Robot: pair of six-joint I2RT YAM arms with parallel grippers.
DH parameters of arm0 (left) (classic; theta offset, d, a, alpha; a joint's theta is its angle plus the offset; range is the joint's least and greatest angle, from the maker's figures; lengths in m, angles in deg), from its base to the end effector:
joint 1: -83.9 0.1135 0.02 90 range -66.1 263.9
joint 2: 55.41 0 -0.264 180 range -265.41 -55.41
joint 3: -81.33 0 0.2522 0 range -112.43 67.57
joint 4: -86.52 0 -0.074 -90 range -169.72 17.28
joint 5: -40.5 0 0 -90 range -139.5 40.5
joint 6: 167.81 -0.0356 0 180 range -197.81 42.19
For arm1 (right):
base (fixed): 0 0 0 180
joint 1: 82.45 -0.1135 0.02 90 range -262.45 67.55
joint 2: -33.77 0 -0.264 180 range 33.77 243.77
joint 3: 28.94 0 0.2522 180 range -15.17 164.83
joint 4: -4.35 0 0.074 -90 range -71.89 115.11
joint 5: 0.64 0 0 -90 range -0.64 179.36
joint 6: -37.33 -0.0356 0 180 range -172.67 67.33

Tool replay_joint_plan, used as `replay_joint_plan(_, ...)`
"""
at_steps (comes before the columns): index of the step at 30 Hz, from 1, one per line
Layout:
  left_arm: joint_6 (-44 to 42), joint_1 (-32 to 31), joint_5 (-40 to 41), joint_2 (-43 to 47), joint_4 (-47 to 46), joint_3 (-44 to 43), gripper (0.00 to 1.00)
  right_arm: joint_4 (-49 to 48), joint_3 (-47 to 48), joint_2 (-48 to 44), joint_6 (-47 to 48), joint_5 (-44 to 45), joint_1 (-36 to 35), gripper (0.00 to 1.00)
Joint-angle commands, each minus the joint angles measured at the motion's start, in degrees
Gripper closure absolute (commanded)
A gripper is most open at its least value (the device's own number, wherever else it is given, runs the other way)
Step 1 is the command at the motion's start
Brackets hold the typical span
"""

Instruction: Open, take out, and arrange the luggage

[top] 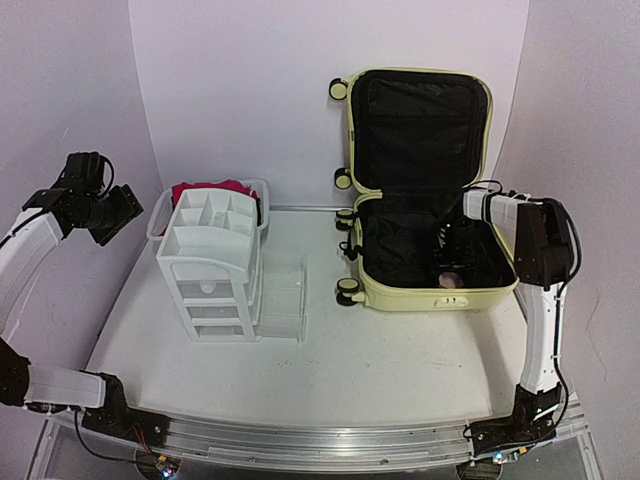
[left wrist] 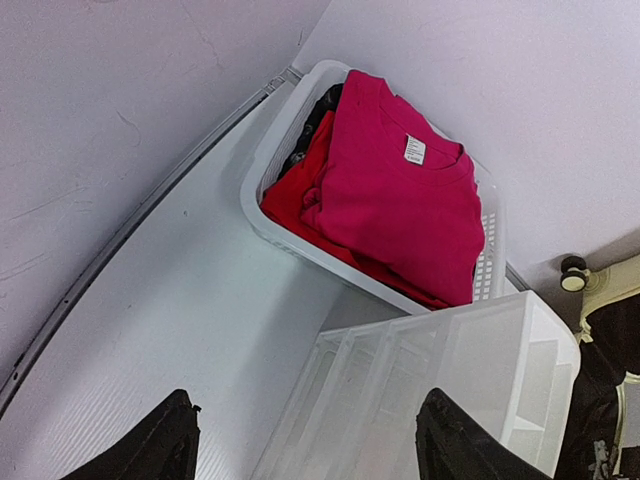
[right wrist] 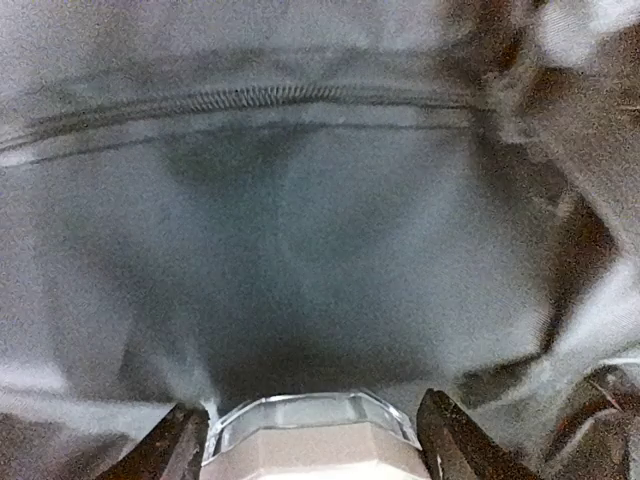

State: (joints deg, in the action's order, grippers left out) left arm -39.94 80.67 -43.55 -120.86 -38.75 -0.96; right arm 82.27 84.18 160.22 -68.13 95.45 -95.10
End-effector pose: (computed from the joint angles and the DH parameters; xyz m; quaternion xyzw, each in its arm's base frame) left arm 0.2379 -0.0097 0.3595 -0.2889 0.8497 -0.1103 0.4271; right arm 0.4105 0.0883 0.1583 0.0239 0.9982 -0.0542 0.0023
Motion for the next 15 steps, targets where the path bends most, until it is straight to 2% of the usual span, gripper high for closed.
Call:
replay_joint_plan(1, -0.52, 0.02, -0.95, -0.10, -1.68, -2.33, 0.25, -0.64, 3.60, -7.13, -0.93, -1.16, 0.85, 0.54)
replay_joint_plan(12, -1.94, -0.03, -5.70, 0.20, -1.68, -4.22, 0.26, -8.44, 4.56, -8.63, -16.59, -33.15, 9.83, 0.58)
replay_joint_plan(15, -3.24, -0.02, -8.70, 0.71, -1.68, -4.65, 0.26, -10.47, 4.77, -8.30, -20.19, -37.99, 11.15, 0.57)
